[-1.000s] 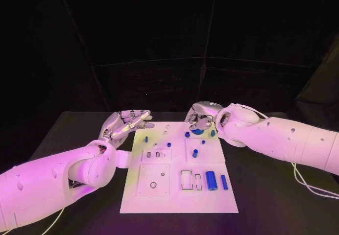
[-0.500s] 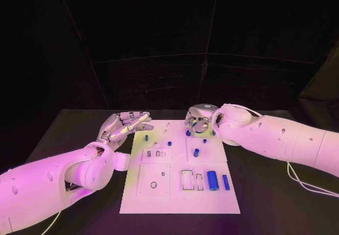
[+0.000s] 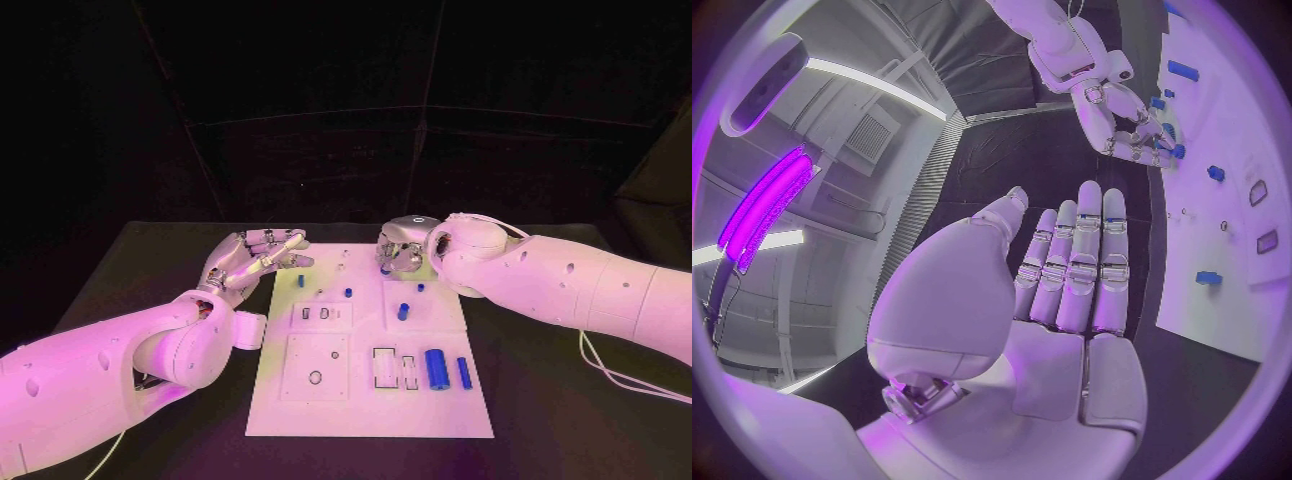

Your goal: Assemble the parts on the task board

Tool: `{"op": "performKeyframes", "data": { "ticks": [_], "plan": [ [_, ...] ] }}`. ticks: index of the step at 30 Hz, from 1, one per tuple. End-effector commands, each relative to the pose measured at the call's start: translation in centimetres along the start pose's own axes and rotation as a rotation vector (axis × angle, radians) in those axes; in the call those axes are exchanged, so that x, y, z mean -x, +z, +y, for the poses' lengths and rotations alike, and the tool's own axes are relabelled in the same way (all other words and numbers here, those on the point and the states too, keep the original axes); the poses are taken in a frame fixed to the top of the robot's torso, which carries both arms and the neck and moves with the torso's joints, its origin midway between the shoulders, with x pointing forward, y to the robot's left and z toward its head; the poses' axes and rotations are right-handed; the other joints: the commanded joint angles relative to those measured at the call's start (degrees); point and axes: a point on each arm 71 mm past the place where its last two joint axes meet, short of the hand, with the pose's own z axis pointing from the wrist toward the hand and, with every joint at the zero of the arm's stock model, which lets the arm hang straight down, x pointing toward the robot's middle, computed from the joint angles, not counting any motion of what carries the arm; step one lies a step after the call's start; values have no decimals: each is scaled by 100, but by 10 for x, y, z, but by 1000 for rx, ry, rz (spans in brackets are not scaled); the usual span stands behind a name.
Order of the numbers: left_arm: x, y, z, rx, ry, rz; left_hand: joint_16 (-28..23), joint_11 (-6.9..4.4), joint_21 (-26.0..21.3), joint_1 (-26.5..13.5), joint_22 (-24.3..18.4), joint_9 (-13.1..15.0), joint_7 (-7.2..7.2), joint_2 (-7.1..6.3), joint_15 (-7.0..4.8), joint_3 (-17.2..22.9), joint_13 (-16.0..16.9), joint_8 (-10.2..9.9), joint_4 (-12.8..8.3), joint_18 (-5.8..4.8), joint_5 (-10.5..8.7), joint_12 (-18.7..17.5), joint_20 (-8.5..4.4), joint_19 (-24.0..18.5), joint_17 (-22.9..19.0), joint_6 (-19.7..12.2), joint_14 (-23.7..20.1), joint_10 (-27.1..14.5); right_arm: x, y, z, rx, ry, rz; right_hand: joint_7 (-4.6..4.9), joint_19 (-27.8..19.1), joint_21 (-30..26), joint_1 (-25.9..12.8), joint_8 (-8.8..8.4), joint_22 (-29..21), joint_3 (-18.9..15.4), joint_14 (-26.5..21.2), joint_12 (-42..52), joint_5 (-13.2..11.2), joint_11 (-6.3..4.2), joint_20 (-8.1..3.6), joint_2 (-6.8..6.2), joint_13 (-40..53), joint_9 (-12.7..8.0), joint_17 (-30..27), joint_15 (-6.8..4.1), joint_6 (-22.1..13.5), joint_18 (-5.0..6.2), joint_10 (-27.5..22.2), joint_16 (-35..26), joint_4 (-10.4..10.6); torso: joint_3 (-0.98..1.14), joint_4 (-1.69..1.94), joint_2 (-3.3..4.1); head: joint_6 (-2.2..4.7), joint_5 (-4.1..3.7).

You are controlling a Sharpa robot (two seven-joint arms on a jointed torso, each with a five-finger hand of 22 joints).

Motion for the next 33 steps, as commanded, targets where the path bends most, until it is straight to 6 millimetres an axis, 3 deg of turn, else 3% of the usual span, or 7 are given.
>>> {"op": "performKeyframes", "data": {
  "ticks": [1, 16, 23, 33],
  "plan": [
    [-1, 0, -1, -5, -2, 15, -39, -3, 13, -25, -9, -8, 18, 8, -3, 9, -8, -32, -39, 80, 22, -34, 11, 46, 10, 38, 39, 49, -1, 0, 0, 1, -25, 28, -6, 104, 174, 6, 28, 219, 74, 152, 18, 6, -17, -7, -27, 0, 1, 105, -14, 49, -98, 64, 158, 10, 0, 7, 24, -7, -5],
    [3, 0, -1, 0, 1, 11, -52, 2, 10, -25, -14, -8, 23, 1, -1, 14, -8, -48, -53, 79, 19, -54, 10, 51, 16, 35, 44, 47, -1, -1, -1, -1, -32, 29, -5, 221, 476, -32, 14, 583, 216, 79, -14, 13, -28, -3, -91, -3, -3, 598, -8, 112, -148, 131, 745, 66, 3, 8, 48, -18, -12],
    [4, 1, -1, 3, 2, 9, -63, 7, 8, -33, -18, -9, 29, -4, 1, 14, -9, -61, -57, 78, 16, -71, 11, 54, 21, 31, 47, 43, 0, -1, 0, 6, -31, 20, 32, 199, 528, -57, -32, 627, 231, 12, -80, 14, 25, 24, -192, -18, -19, 649, 30, -18, -154, -72, 845, 80, 4, 13, 51, -16, -18],
    [6, 1, 0, 11, 5, 5, -81, 15, 2, -44, -25, -10, 38, -9, 6, 16, -10, -83, -68, 76, 16, -100, 13, 57, 28, 22, 51, 34, 1, -1, 0, 14, -22, -1, 55, 194, 577, -55, -28, 677, 243, -16, -68, 100, 50, 47, -238, -14, -18, 750, 52, -87, -158, -163, 981, 95, 10, 11, 67, -8, -3]
  ]
}}
